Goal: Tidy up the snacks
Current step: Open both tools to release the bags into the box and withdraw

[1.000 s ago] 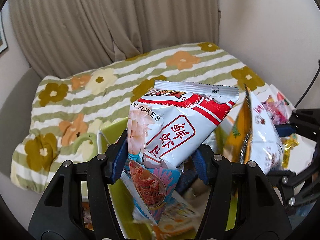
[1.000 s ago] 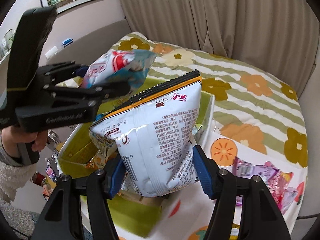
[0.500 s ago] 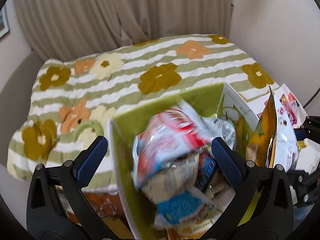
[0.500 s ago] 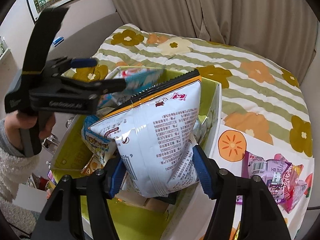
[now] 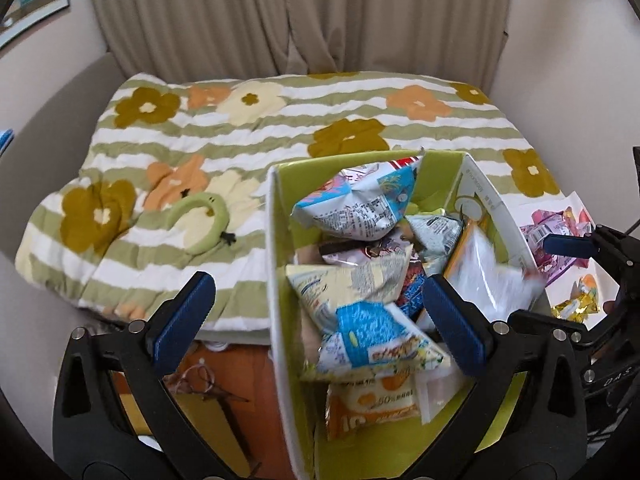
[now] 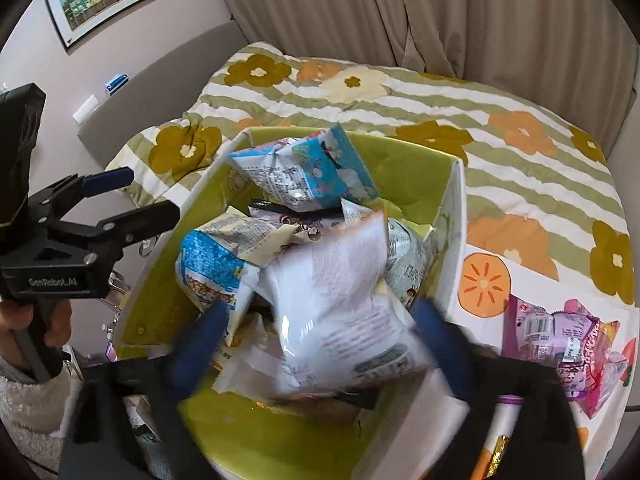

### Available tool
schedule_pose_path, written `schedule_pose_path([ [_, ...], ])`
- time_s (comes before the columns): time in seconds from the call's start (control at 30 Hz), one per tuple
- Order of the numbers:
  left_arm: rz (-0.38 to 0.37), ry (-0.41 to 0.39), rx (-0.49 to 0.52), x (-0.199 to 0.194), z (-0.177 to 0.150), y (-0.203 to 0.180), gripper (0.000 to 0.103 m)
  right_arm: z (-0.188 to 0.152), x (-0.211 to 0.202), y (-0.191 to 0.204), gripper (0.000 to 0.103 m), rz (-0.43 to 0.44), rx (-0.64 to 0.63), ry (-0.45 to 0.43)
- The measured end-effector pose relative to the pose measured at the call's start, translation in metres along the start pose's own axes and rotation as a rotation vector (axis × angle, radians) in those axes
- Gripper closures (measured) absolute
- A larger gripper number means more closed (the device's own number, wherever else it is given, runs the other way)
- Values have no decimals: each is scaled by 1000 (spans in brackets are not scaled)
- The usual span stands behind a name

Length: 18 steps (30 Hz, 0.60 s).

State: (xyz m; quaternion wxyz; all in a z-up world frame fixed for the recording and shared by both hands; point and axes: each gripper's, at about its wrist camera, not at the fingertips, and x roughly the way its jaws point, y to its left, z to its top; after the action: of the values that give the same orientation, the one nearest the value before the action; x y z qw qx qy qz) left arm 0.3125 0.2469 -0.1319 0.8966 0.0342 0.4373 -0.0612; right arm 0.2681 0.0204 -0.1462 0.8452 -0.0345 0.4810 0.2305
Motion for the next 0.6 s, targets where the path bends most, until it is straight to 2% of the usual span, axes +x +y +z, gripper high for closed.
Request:
schedule_pose_path([
  [0.1, -8, 6, -42, -9, -11, 3, 0, -8, -5, 4, 0, 10, -17, -40],
  [0.33, -20, -23, -77, -38, -28, 0, 0, -24, -20, 15, 0, 14, -29, -63],
  [0.6, -62, -61, -65, -74, -40, -18, 0, -39, -64, 26, 0, -49, -6, -127],
])
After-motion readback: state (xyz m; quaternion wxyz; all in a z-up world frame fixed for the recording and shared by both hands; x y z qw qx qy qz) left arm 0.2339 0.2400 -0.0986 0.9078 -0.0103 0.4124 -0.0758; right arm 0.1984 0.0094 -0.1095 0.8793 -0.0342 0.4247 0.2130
